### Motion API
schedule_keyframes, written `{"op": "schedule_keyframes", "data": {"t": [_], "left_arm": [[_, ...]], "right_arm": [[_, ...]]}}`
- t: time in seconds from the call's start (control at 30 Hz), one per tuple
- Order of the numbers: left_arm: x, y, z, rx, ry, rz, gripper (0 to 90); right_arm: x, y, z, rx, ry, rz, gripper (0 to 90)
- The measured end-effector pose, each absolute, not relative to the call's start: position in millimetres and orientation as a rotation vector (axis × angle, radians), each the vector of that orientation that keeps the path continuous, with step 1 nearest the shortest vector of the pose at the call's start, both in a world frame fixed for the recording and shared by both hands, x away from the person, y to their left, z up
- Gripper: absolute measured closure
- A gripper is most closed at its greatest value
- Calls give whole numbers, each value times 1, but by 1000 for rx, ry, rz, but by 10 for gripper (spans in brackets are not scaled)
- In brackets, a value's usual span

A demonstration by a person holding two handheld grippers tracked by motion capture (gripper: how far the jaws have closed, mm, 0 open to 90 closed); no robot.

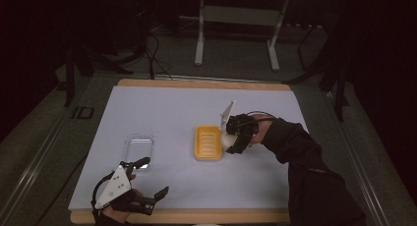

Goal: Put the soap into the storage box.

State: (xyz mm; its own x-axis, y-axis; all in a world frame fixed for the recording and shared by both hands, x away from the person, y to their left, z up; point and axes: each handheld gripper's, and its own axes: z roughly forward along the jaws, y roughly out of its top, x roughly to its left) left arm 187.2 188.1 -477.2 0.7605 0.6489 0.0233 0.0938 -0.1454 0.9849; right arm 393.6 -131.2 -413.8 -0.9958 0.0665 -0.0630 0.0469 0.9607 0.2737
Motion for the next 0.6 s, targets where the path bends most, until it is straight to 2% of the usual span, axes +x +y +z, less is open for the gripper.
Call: {"op": "schedule_keyframes", "data": {"t": [0.6], "left_arm": [[187, 187, -478, 1686, 586, 522, 1]], "right_arm": [[402, -118, -418, 15, 3017, 587, 251]]}}
